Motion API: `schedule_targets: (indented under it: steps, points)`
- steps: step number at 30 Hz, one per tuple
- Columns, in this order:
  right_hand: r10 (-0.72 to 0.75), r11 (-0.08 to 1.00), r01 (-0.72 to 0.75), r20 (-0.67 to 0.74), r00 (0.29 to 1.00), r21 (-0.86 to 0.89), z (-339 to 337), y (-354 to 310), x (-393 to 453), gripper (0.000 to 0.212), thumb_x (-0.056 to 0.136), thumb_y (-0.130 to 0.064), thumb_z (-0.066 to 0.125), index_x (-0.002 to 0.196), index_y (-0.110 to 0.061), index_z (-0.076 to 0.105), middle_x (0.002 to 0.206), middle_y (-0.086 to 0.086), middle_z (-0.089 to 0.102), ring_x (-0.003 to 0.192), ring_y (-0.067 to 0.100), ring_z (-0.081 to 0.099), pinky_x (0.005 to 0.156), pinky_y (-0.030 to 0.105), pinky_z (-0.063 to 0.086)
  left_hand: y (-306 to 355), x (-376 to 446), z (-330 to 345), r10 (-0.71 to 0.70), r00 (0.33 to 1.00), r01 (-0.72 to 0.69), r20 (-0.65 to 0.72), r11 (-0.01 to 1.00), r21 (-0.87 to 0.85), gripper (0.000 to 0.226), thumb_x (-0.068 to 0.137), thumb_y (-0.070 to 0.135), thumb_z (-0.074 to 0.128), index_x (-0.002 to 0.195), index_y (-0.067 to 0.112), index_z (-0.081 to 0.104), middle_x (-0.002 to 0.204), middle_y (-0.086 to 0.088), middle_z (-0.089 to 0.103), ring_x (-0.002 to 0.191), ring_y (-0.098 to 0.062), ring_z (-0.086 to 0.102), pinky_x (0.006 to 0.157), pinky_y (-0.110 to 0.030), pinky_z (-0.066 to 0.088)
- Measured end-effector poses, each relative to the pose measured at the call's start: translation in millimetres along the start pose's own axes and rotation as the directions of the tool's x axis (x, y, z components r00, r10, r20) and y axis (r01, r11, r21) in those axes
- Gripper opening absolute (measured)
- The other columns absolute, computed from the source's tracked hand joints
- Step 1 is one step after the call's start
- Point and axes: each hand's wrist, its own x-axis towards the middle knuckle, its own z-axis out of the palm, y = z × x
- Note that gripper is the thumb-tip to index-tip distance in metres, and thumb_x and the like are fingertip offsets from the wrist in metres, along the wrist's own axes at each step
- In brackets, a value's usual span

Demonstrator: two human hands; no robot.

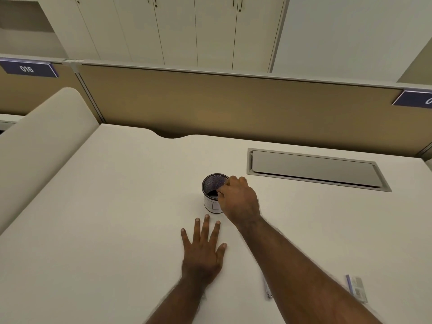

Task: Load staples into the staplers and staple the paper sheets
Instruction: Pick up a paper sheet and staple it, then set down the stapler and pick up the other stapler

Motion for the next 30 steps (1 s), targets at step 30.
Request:
schedule_targets:
  steps: [30]
  points:
    - [0.492,0.606,-0.66,0.443,0.749,0.443,-14,55,-237,0.046,0.09,-0.016,0.056,0.136,-0.013,0.048,0.128,0.003,0.054,0.116,0.019,0.056,0.097,0.027,0.043,129,-66,-48,-0.137,0.948,0.297,0.286,0.7,-0.649,0.043,0.085,0.0,0.048,0.127,0.004,0.053,0.123,-0.011,0.05,0.117,-0.027,0.052,0.093,-0.021,0.039]
